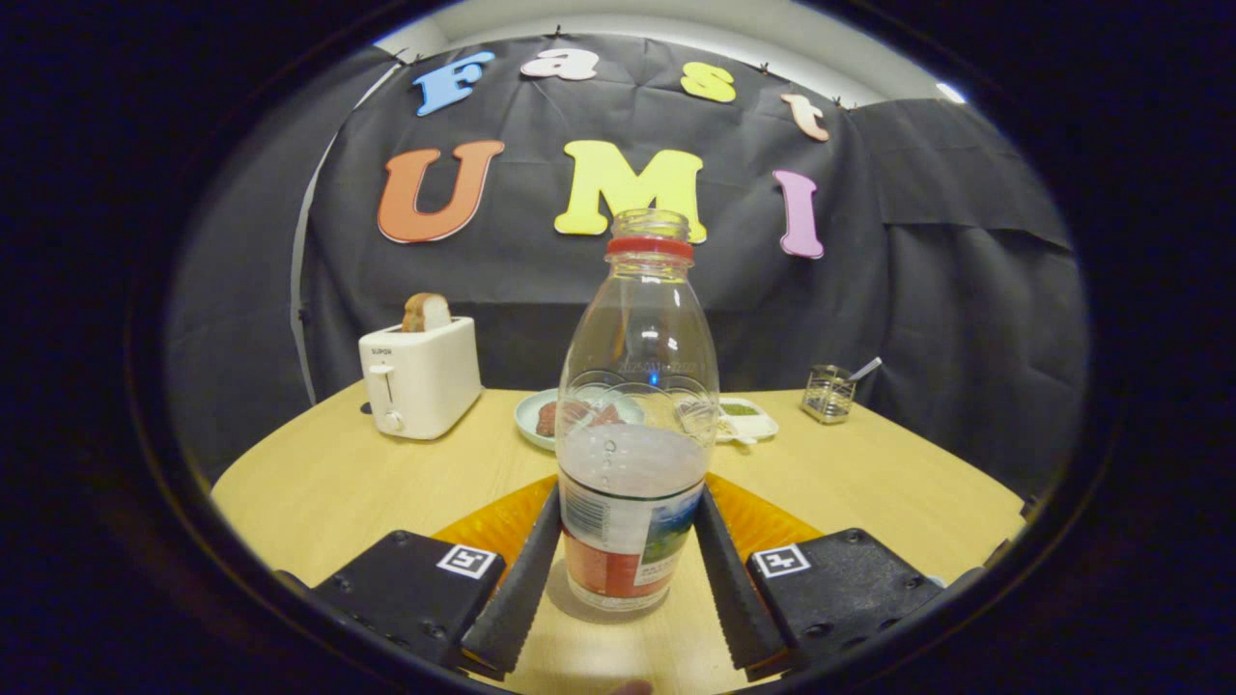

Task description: Take the bottle from table, then pour the juice into the cup, finally place the bottle on the coaster

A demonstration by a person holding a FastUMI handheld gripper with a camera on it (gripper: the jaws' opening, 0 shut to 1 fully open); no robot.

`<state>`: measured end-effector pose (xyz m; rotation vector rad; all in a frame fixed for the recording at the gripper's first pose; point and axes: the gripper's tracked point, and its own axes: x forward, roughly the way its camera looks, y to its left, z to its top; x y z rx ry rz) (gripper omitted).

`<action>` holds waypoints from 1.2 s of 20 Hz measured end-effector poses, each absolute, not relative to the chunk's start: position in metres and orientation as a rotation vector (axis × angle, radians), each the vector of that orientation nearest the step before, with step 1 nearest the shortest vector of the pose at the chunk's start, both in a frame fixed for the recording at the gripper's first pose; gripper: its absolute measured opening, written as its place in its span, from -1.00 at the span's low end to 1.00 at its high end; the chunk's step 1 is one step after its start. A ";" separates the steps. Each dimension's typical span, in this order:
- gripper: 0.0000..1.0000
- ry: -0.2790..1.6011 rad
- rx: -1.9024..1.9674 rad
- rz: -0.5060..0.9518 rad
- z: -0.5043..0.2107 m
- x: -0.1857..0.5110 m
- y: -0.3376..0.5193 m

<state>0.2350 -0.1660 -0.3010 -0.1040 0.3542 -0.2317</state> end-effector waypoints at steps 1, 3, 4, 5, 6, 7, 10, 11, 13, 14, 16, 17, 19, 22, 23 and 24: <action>0.64 0.364 -0.106 -0.229 -0.306 0.238 -0.167; 0.64 0.374 -0.125 -0.228 -0.314 0.243 -0.173; 0.64 0.372 -0.131 -0.226 -0.316 0.243 -0.174; 0.64 0.366 -0.131 -0.220 -0.317 0.245 -0.174; 0.64 0.356 -0.129 -0.212 -0.318 0.247 -0.174; 0.64 0.340 -0.124 -0.201 -0.316 0.248 -0.172; 0.65 0.324 -0.126 -0.189 -0.317 0.248 -0.172; 0.64 0.327 -0.126 -0.192 -0.317 0.248 -0.173; 0.65 0.336 -0.120 -0.193 -0.317 0.244 -0.174; 0.65 0.333 -0.115 -0.189 -0.317 0.241 -0.173; 0.59 0.305 -0.115 -0.181 -0.312 0.244 -0.171; 0.58 0.295 -0.125 -0.170 -0.310 0.247 -0.168; 0.57 0.267 -0.151 -0.168 -0.306 0.251 -0.168; 0.57 0.237 -0.134 -0.173 -0.310 0.250 -0.170; 0.57 0.229 -0.126 -0.185 -0.310 0.250 -0.173; 0.58 0.229 -0.115 -0.194 -0.313 0.247 -0.175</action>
